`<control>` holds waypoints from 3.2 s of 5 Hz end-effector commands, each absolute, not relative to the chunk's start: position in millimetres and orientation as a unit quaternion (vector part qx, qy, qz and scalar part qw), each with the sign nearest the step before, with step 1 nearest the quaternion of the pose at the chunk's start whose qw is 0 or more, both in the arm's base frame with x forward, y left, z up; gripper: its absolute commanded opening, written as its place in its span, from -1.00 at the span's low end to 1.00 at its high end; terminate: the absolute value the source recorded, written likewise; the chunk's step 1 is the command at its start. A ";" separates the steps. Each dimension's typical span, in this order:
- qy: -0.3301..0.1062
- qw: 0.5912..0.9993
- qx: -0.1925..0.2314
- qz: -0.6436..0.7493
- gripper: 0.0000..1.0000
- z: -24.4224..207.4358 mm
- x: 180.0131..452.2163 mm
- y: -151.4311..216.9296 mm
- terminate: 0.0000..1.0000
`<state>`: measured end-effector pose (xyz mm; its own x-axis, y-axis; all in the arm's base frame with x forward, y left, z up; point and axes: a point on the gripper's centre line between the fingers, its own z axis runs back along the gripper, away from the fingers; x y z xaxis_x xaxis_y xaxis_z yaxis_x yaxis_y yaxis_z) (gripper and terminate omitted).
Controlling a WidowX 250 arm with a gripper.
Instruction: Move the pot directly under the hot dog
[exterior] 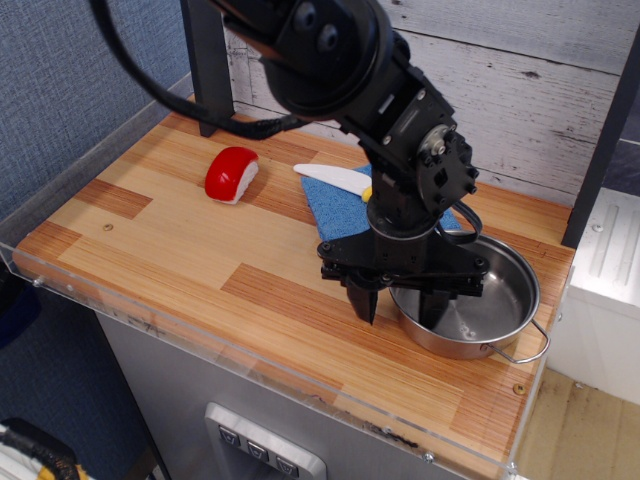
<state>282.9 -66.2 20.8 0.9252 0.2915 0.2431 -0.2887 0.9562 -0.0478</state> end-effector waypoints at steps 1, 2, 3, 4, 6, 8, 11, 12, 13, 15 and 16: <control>-0.143 0.979 0.007 0.144 -1.00 37.5 291.0 -68.4 -1.00; -0.146 0.979 0.016 0.145 -1.00 42.4 287.8 -63.8 -1.00; -0.147 0.979 0.016 0.143 -1.00 45.9 289.8 -63.8 -1.00; -0.139 0.985 0.003 0.104 -1.00 55.4 296.6 -55.4 -1.00; -0.153 0.988 -0.001 -0.003 -1.00 102.0 315.4 -20.8 -1.00; -0.181 0.983 0.012 -0.029 -1.00 138.9 301.8 36.7 -1.00; -0.162 0.985 0.051 -0.006 -1.00 125.7 255.5 143.6 -1.00; -0.155 0.986 0.053 0.017 -1.00 115.1 249.8 163.2 -1.00; -0.142 0.988 0.044 0.035 -1.00 98.2 247.8 175.7 -1.00; -0.133 0.987 0.049 0.076 -1.00 84.3 244.8 203.0 -1.00; -0.134 0.986 0.043 0.093 -1.00 74.9 245.0 212.4 -1.00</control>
<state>243.4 207.2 57.9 0.9559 0.1744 0.2362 -0.1864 0.9820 0.0295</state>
